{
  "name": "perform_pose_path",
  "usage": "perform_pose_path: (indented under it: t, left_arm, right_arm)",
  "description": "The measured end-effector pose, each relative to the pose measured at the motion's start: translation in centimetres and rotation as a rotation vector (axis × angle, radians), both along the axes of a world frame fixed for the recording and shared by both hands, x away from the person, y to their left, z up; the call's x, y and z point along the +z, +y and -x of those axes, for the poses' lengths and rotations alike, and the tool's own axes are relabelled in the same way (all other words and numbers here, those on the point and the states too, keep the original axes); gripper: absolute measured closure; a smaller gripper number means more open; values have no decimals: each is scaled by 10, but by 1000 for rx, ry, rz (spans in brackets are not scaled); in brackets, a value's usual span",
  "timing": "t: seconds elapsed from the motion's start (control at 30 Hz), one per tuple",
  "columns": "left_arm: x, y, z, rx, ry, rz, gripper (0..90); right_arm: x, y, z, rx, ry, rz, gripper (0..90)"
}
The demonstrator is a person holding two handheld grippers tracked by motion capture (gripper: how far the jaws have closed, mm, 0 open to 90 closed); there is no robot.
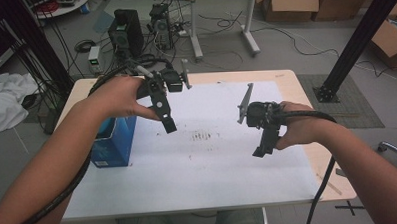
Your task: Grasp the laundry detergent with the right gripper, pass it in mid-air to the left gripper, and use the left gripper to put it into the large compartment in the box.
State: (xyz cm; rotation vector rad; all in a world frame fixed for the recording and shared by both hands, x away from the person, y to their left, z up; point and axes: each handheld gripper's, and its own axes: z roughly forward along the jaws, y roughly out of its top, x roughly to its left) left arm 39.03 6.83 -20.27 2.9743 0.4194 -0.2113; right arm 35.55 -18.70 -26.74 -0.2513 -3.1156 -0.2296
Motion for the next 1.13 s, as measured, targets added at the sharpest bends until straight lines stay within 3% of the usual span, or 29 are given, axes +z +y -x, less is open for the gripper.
perform_pose_path:
  t: [0.13, 0.23, 0.3, 0.5, 0.63, 0.97, 1.13]
  left_arm:
    - [-5, -2, 5, -64, 17, 0, 1]
    - [-10, -2, 9, -96, 24, -23, 1]
    - [-12, -2, 9, -94, 19, -40, 1]
    - [-19, 0, 4, -117, 27, -32, 1]
    - [-24, 0, 3, -124, 28, -48, 1]
    - [-21, -2, 5, -147, 23, -31, 1]
    - [-23, -2, 7, -145, 20, -48, 1]
  right_arm:
    - [2, 0, -3, -2, -3, -2, 9]
    - [2, 1, -4, 2, -2, 4, 10]
    - [1, 2, -5, 2, -1, 2, 10]
    - [-1, 8, -9, 17, 5, 17, 10]
    - [0, 9, -12, 11, 3, 9, 9]
    - [2, 9, -13, 12, 3, 15, 9]
    - [3, 10, -12, 16, 1, 13, 9]
